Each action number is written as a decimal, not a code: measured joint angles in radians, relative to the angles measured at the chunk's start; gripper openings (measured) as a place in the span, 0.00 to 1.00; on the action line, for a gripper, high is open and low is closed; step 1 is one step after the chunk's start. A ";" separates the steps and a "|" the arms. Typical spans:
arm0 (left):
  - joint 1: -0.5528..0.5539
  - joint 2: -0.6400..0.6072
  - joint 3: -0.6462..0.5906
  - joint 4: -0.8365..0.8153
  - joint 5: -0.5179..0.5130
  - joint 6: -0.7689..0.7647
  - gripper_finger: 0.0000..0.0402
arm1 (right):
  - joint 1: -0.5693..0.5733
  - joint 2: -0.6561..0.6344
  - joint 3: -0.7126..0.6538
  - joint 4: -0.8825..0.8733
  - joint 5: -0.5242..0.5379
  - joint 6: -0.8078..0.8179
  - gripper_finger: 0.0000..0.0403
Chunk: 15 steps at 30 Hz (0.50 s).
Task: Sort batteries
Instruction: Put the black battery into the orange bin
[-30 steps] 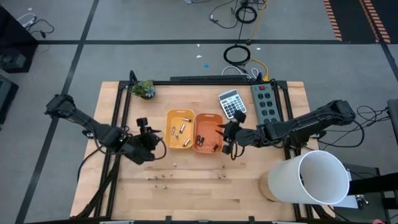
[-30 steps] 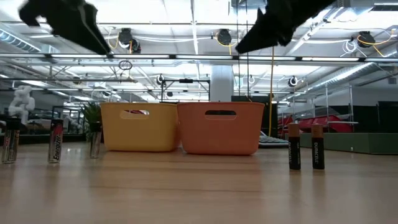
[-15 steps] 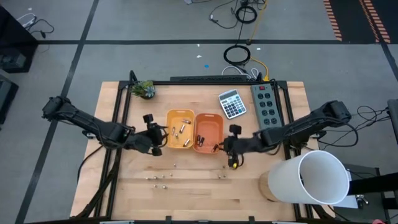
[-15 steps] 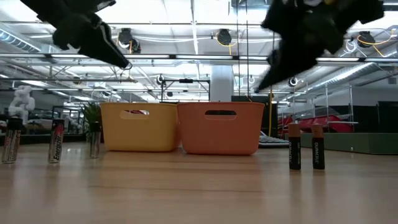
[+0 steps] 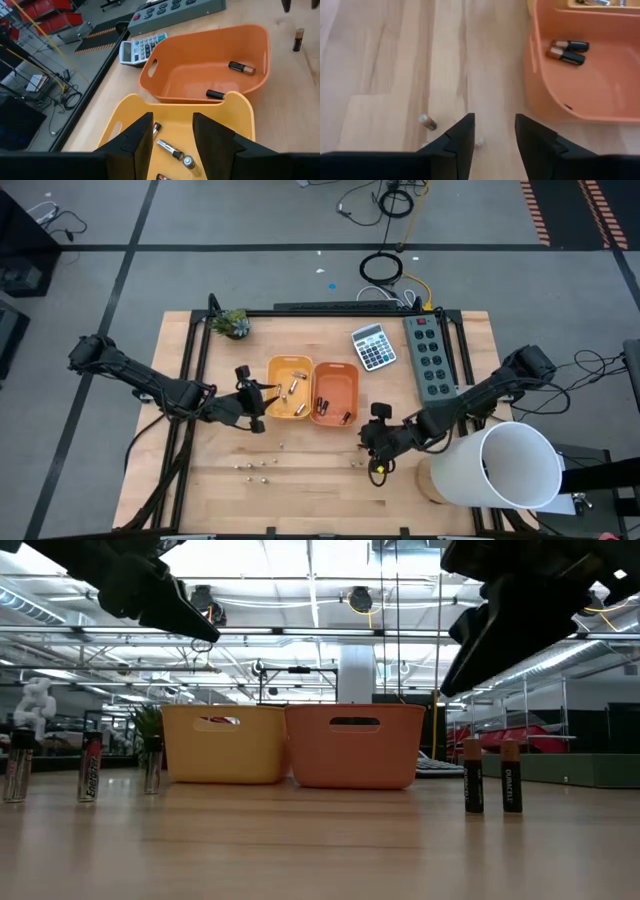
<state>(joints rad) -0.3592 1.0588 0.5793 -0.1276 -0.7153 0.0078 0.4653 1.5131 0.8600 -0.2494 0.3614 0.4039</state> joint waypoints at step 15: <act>0.000 0.000 0.000 -0.004 0.000 0.003 0.37 | -0.003 0.127 0.000 0.034 -0.081 -0.062 0.35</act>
<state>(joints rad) -0.3592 1.0588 0.5793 -0.1319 -0.7155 0.0108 0.4622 1.6405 0.8600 -0.2150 0.2802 0.3414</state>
